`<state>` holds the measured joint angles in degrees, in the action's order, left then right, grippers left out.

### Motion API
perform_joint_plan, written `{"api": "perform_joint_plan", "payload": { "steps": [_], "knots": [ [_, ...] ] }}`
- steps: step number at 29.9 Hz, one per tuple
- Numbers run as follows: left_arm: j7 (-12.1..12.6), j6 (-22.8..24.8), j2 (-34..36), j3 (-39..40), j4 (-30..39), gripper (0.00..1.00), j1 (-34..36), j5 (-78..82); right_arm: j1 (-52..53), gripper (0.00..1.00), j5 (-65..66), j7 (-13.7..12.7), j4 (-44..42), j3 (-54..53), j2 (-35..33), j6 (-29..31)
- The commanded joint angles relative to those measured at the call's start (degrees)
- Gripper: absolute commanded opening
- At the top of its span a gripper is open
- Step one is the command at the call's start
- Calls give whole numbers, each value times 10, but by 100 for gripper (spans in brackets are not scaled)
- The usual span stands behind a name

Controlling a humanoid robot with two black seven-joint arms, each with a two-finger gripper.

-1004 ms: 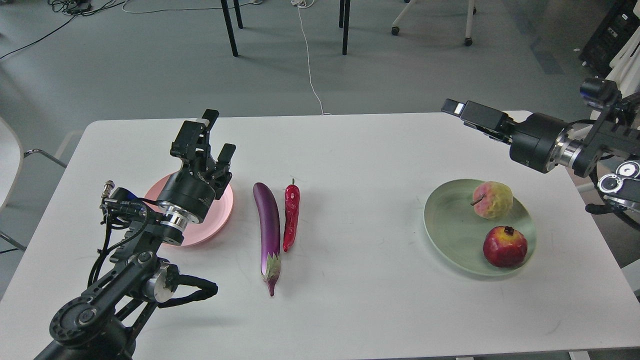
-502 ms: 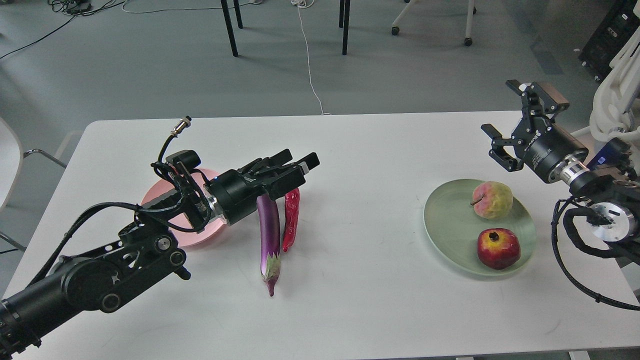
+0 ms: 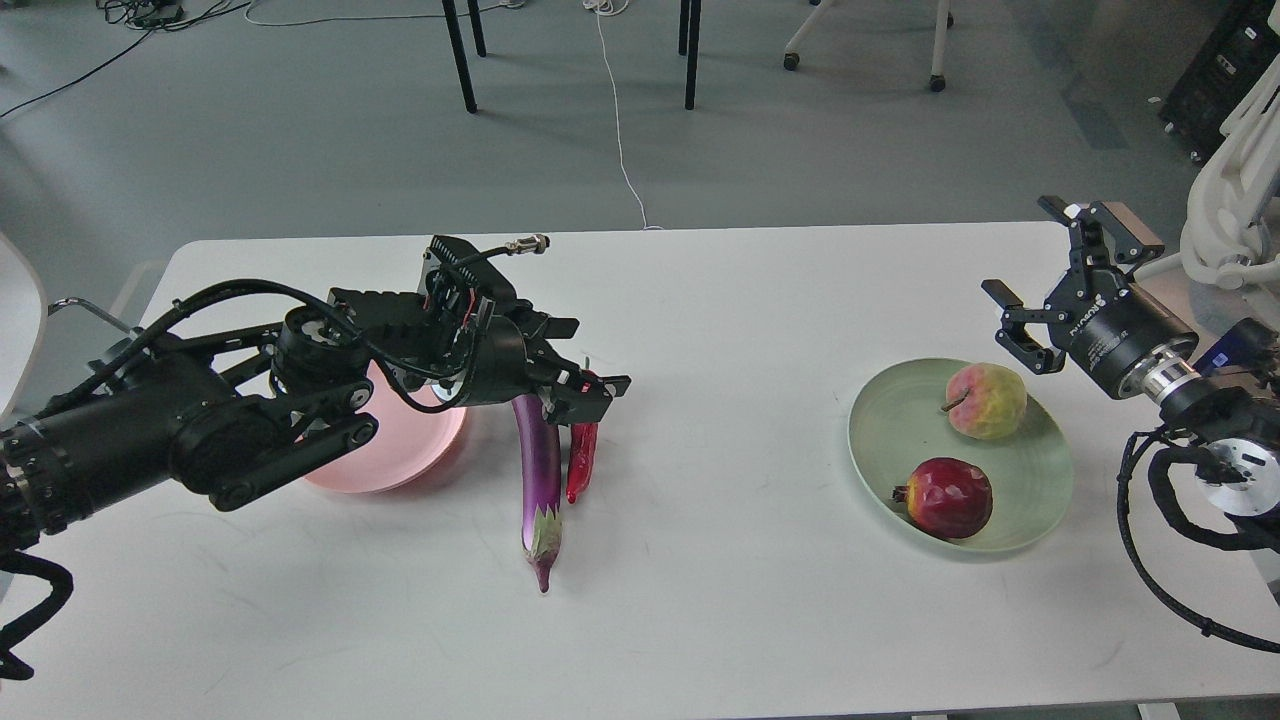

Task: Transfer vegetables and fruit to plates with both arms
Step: 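Grasp the red chili pepper with the left gripper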

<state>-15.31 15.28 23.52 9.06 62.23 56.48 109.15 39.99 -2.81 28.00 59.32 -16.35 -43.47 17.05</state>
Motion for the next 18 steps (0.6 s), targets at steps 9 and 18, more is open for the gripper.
{"api": "perform_joint_plan", "payload": {
  "steps": [9, 18],
  "knots": [
    [20, 60, -78, -33, -85, 94, 26, -1, -4, 99, 5, 0, 0, 2, 0, -1],
    [20, 71, -112, -34, -128, 94, 20, -3, -7, 99, 9, 0, 1, 5, 0, -1]
  ]
}}
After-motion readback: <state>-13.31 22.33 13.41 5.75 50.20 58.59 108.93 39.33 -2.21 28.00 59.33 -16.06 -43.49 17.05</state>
